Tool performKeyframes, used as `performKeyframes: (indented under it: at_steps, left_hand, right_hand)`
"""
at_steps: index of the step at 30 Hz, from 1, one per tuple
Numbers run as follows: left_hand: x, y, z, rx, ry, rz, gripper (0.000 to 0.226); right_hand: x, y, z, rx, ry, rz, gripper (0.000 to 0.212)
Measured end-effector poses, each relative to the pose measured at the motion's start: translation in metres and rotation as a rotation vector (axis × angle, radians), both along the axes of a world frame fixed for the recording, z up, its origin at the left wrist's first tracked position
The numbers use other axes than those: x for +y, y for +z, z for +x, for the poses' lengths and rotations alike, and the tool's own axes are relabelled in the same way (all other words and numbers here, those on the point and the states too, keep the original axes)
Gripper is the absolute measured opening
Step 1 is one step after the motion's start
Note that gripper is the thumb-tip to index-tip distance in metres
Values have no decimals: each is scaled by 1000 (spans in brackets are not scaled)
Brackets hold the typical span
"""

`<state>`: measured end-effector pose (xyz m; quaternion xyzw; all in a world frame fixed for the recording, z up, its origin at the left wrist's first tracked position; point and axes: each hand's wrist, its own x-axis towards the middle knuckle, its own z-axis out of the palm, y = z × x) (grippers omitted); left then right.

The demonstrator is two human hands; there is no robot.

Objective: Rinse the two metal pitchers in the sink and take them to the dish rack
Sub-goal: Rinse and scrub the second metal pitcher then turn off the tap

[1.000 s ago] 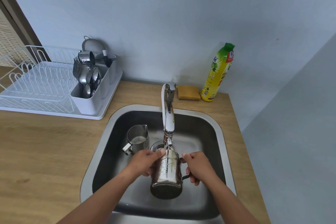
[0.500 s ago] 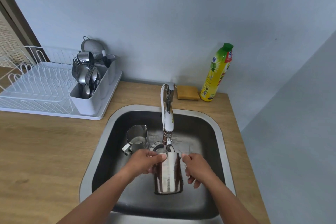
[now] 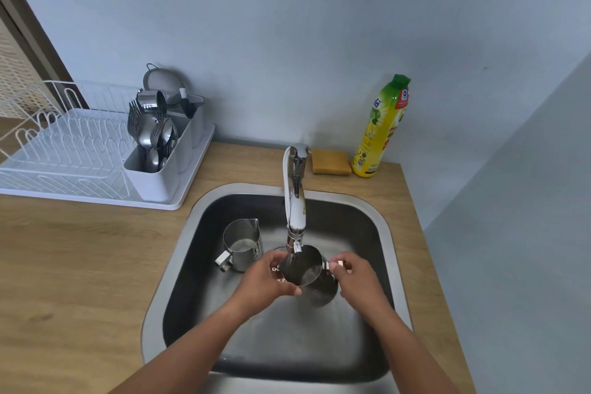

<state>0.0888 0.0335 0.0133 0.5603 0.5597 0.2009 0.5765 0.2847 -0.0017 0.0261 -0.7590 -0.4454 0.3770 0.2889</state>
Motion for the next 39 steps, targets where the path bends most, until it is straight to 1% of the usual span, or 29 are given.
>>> performKeyframes:
  at_steps: [4,8,11,15,17,20,23,25,27,29,30,33,35,39]
  left_hand:
    - [8,0,0,53,33,162,74]
    - [15,11,-3,127,42,316,77]
    - [16,22,-11,236,20,444,79]
    - [16,31,-21,299,14,514,78]
    - [14,34,-25,302,23,519,77]
    - [12,34,-29,295,33,488,72]
    - [9,29,-31,280,45,434,65]
    - [6,24,-30,247,45,362,55]
    - [2,16,-28,183,43,260,42]
    - [-2,8,-25,131,44,177,50]
    - [-2,3,-24,120,53,152,54]
    - [-1,1,-23,113,68,199,55]
    - [2,3,-25,115,72,226,59]
    - [4,8,-29,117,61,187,67]
  right_hand:
    - [2,-2,-5,84,-77,101,14]
    - [7,-2,-14,201,-139,171,7]
    - [10,-4,-22,256,-137,185,7]
    - [12,-9,-29,370,-110,147,12]
    - [12,-11,-31,388,-88,102,10]
    - [8,-12,-35,337,-27,35,14]
    - [2,-12,-33,250,42,-57,17]
    - [-1,-11,-28,166,96,-126,18]
    - [-4,-9,-20,41,132,-144,17]
    - [-5,-9,-12,-61,139,-97,16]
    - [-5,-10,-10,-74,132,-65,15]
    - [-4,-12,-12,30,78,-15,11]
    - [-4,-11,-15,107,73,-34,10]
    - [-3,-8,-14,137,98,-90,13]
